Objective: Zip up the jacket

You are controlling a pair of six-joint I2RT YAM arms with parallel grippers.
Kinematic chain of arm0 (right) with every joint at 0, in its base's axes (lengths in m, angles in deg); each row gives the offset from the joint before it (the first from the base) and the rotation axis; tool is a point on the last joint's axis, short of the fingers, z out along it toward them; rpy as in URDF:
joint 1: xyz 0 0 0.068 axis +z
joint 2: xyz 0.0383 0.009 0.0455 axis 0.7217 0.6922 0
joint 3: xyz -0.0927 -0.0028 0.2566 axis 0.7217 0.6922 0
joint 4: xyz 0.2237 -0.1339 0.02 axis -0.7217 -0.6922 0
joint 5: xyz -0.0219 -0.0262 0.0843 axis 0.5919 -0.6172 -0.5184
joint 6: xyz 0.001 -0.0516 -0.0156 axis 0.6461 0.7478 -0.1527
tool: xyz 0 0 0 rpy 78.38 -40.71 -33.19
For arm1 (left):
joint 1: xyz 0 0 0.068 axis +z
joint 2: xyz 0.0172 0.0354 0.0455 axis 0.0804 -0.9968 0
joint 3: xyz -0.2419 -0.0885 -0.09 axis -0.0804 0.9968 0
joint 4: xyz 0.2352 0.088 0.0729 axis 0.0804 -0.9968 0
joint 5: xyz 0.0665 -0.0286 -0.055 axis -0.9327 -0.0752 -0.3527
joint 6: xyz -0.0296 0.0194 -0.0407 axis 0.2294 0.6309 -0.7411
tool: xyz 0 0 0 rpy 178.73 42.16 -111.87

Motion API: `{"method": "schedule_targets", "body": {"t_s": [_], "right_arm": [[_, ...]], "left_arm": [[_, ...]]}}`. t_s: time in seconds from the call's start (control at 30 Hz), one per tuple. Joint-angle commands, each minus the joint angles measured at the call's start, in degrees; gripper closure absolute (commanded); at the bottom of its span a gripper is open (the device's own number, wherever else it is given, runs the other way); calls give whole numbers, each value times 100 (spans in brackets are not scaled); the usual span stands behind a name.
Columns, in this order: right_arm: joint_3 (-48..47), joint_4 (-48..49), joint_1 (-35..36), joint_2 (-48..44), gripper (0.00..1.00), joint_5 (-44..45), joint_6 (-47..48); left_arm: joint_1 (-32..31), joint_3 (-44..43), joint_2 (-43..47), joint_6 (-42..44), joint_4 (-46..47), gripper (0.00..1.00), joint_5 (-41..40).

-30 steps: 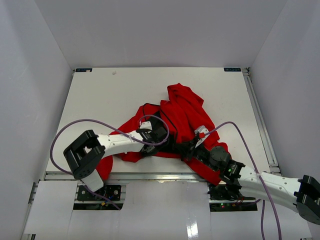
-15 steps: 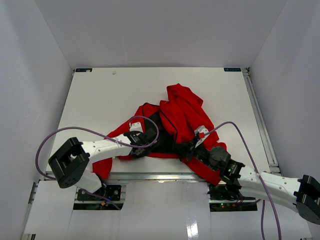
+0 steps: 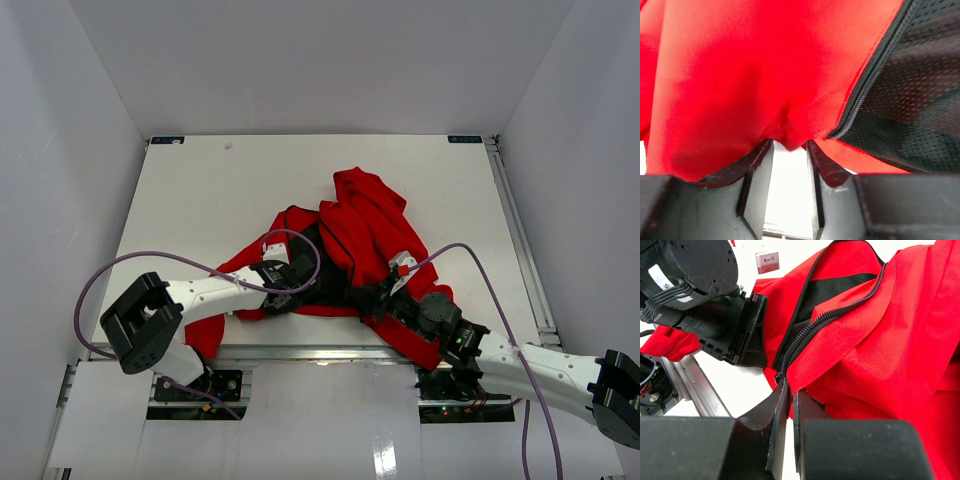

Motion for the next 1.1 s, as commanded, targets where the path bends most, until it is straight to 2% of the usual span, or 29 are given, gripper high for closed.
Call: {"method": "schedule_targets", "body": {"t_s": [0.0,0.13,0.27,0.67,0.8,0.9,1.07], "right_arm": [[0,147,23,-39,92,130,43],[30,145,18,-63,92,148,43],[59,150,18,-78,92,163,49],[97,159,27,-140,92,183,43],[97,168,18,-108,92,181,41],[97,168,18,-122,92,183,34],[97,159,21,-131,92,192,43]], "left_arm": [[36,-254,8,131,-24,56,-214],[36,-353,-142,205,-26,57,-260],[36,-431,-340,225,-26,66,-254],[36,-333,-322,277,179,47,-94],[36,-247,-281,415,330,46,-54],[36,-261,-371,462,366,50,-6],[45,-235,-486,499,366,82,12]]}}
